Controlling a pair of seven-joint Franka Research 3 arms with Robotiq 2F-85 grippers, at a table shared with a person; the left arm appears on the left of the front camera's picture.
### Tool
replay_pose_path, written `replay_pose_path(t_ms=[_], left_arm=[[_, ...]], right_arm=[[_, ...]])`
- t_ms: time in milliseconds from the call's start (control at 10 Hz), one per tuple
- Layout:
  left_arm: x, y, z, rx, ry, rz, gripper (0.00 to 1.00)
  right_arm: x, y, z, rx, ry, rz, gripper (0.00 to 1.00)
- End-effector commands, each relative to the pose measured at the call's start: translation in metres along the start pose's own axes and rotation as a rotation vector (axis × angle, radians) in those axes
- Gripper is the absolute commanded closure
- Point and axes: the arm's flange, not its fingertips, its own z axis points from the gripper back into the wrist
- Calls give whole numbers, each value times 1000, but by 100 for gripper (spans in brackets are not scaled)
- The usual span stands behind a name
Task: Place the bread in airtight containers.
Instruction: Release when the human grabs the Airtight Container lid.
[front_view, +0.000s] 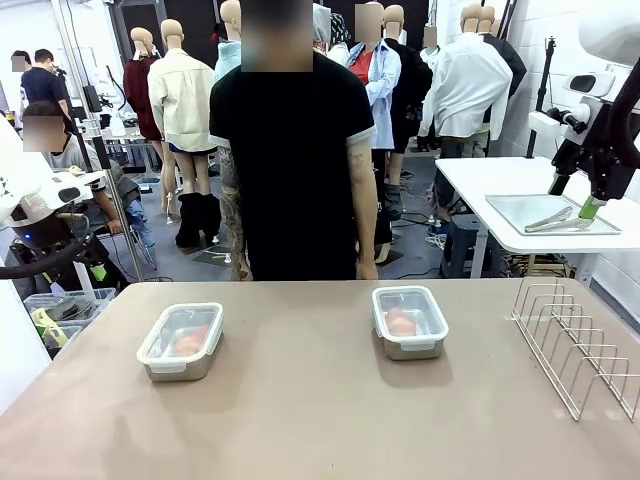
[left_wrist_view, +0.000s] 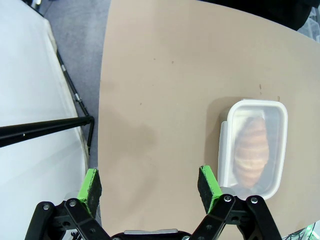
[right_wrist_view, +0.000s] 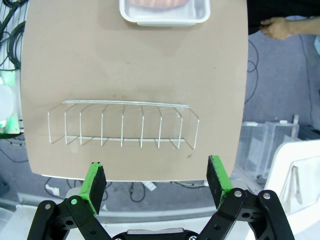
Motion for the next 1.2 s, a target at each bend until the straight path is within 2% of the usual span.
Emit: replay_pose_path(t_ms=[0,1100], left_arm=[[0,0,0,0,-1,0,0],[0,0,0,0,-1,0,0]], right_arm=[[1,0,0,-2,20,-11,0],[1,0,0,-2,20,-11,0]])
